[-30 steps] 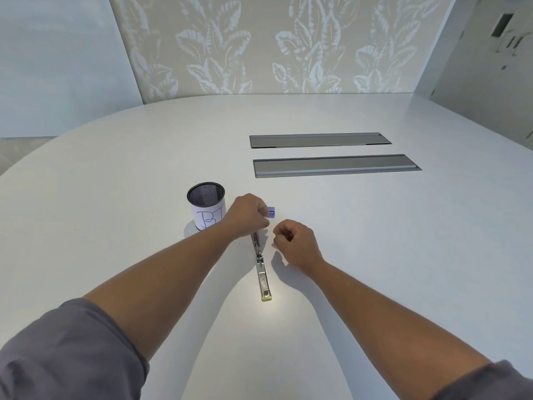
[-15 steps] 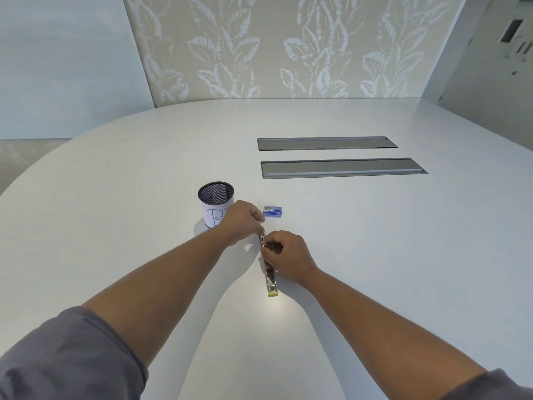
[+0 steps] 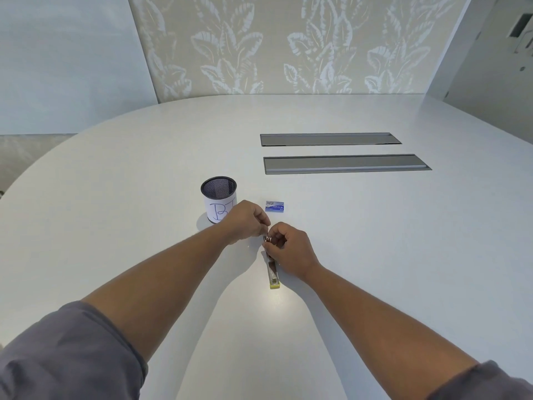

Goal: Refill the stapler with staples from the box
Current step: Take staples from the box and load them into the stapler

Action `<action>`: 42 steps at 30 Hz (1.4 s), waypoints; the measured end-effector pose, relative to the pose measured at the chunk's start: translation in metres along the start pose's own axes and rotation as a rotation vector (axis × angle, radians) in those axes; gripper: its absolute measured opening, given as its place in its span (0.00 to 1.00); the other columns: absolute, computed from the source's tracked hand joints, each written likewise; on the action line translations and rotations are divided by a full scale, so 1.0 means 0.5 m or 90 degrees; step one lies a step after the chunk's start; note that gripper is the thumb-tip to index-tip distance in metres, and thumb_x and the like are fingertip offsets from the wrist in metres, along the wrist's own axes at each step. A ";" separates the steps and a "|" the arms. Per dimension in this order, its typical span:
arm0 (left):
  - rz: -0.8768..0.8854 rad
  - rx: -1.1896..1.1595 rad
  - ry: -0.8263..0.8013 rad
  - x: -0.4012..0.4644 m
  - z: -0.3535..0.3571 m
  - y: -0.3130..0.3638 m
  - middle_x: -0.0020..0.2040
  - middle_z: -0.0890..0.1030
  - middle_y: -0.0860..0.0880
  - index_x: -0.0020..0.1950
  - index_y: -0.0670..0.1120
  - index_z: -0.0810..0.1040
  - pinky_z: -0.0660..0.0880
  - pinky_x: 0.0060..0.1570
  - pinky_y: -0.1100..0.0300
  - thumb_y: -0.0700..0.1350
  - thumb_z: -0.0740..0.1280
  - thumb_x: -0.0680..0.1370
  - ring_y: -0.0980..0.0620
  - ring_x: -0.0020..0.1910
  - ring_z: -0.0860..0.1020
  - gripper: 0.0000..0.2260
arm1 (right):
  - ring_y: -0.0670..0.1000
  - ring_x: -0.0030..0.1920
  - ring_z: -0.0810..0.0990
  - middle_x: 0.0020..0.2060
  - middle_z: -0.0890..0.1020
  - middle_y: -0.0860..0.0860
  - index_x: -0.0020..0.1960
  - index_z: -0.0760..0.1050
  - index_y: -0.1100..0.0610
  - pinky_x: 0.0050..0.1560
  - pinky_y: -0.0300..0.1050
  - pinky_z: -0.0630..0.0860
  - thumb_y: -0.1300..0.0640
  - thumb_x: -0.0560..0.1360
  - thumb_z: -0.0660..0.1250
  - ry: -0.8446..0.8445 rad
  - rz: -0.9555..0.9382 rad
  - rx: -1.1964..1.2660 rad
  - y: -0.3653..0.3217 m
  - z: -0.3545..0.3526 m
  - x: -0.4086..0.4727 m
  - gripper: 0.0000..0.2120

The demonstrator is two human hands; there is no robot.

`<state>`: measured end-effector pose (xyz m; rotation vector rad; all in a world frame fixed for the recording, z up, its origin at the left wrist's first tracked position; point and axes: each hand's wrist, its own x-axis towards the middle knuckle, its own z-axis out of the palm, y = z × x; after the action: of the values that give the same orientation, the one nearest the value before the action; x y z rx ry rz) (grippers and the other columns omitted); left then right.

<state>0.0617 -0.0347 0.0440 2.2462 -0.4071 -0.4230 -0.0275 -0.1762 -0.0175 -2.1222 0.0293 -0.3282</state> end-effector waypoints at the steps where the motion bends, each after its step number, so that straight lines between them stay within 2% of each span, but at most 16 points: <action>1: 0.002 0.010 -0.002 0.000 0.000 0.001 0.39 0.85 0.46 0.41 0.47 0.85 0.81 0.45 0.58 0.36 0.76 0.71 0.51 0.39 0.82 0.06 | 0.49 0.34 0.79 0.33 0.81 0.47 0.39 0.74 0.42 0.39 0.42 0.77 0.56 0.69 0.73 -0.001 0.000 -0.001 0.000 0.000 0.000 0.10; 5: 0.006 0.020 -0.001 0.000 0.001 0.002 0.37 0.85 0.48 0.39 0.47 0.84 0.80 0.41 0.59 0.35 0.76 0.70 0.51 0.38 0.82 0.07 | 0.47 0.33 0.77 0.31 0.80 0.45 0.38 0.74 0.43 0.38 0.42 0.75 0.56 0.69 0.72 -0.001 -0.007 -0.006 0.001 0.000 0.002 0.10; 9: 0.005 -0.001 0.001 -0.001 0.002 0.003 0.39 0.85 0.45 0.42 0.45 0.84 0.82 0.45 0.57 0.34 0.76 0.70 0.50 0.39 0.82 0.06 | 0.44 0.32 0.75 0.31 0.80 0.45 0.38 0.74 0.43 0.37 0.39 0.74 0.56 0.69 0.72 0.000 -0.011 -0.010 0.004 0.000 0.002 0.09; 13: 0.006 -0.016 0.007 0.000 0.003 0.004 0.39 0.85 0.45 0.41 0.45 0.84 0.80 0.42 0.59 0.34 0.76 0.71 0.51 0.38 0.81 0.07 | 0.47 0.33 0.76 0.32 0.80 0.45 0.40 0.75 0.47 0.38 0.41 0.75 0.56 0.69 0.72 -0.002 -0.012 -0.005 0.005 0.001 0.003 0.07; 16: 0.000 -0.024 0.009 0.001 0.005 0.001 0.39 0.84 0.46 0.41 0.46 0.84 0.79 0.41 0.60 0.34 0.76 0.71 0.51 0.38 0.80 0.07 | 0.43 0.31 0.75 0.31 0.80 0.43 0.38 0.75 0.44 0.36 0.35 0.73 0.56 0.68 0.72 0.006 -0.020 0.000 0.005 0.002 0.003 0.08; 20: -0.014 -0.020 0.006 -0.001 0.007 -0.008 0.38 0.85 0.47 0.41 0.46 0.85 0.77 0.39 0.62 0.36 0.77 0.71 0.52 0.38 0.80 0.05 | 0.43 0.31 0.75 0.31 0.80 0.41 0.38 0.75 0.42 0.36 0.33 0.72 0.56 0.69 0.73 0.010 -0.024 -0.001 0.008 0.003 0.005 0.10; 25: -0.002 -0.003 -0.003 -0.002 0.009 -0.008 0.41 0.86 0.44 0.43 0.43 0.86 0.80 0.46 0.55 0.37 0.78 0.70 0.51 0.38 0.80 0.04 | 0.43 0.32 0.76 0.33 0.81 0.43 0.41 0.77 0.46 0.37 0.38 0.76 0.55 0.69 0.73 0.004 -0.013 0.000 0.013 0.006 0.008 0.06; 27: -0.002 0.004 -0.002 -0.003 0.011 -0.007 0.40 0.86 0.44 0.43 0.43 0.87 0.80 0.44 0.56 0.37 0.77 0.70 0.51 0.38 0.80 0.04 | 0.43 0.32 0.77 0.32 0.81 0.43 0.41 0.77 0.46 0.38 0.42 0.77 0.55 0.68 0.72 0.002 -0.009 -0.001 0.014 0.005 0.008 0.06; 30: -0.017 -0.005 -0.016 -0.007 0.013 -0.007 0.37 0.84 0.46 0.43 0.43 0.87 0.76 0.37 0.61 0.36 0.76 0.69 0.52 0.35 0.79 0.04 | 0.45 0.32 0.77 0.32 0.81 0.44 0.41 0.77 0.47 0.38 0.43 0.77 0.55 0.68 0.72 0.005 -0.010 -0.005 0.014 0.005 0.008 0.05; 34: -0.065 -0.062 -0.008 -0.009 0.017 -0.010 0.42 0.82 0.46 0.50 0.42 0.83 0.76 0.36 0.62 0.35 0.75 0.69 0.51 0.37 0.78 0.11 | 0.50 0.33 0.78 0.32 0.81 0.47 0.39 0.76 0.45 0.38 0.46 0.78 0.55 0.68 0.72 0.001 -0.004 0.007 0.014 0.004 0.007 0.07; 37: -0.104 -0.110 -0.018 -0.011 0.018 -0.015 0.45 0.77 0.46 0.58 0.43 0.76 0.77 0.35 0.61 0.33 0.73 0.69 0.50 0.35 0.77 0.19 | 0.47 0.31 0.75 0.32 0.80 0.49 0.39 0.75 0.47 0.36 0.44 0.76 0.55 0.68 0.73 0.002 -0.006 0.011 0.013 0.005 0.007 0.07; 40: -0.117 -0.116 -0.038 -0.007 0.017 -0.015 0.44 0.76 0.46 0.58 0.43 0.76 0.79 0.43 0.55 0.33 0.74 0.69 0.49 0.36 0.78 0.20 | 0.45 0.31 0.75 0.32 0.80 0.49 0.40 0.76 0.48 0.36 0.45 0.76 0.55 0.68 0.73 0.001 -0.003 0.014 0.014 0.004 0.008 0.06; 42: -0.121 -0.118 -0.040 -0.006 0.017 -0.011 0.43 0.77 0.46 0.57 0.44 0.76 0.80 0.45 0.55 0.33 0.73 0.69 0.49 0.37 0.78 0.18 | 0.45 0.31 0.75 0.32 0.81 0.48 0.40 0.76 0.48 0.37 0.44 0.76 0.55 0.68 0.72 0.001 -0.002 0.013 0.015 0.002 0.007 0.06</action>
<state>0.0561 -0.0356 0.0349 2.1019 -0.1779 -0.6069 -0.0228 -0.1800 -0.0238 -2.1023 0.0237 -0.3305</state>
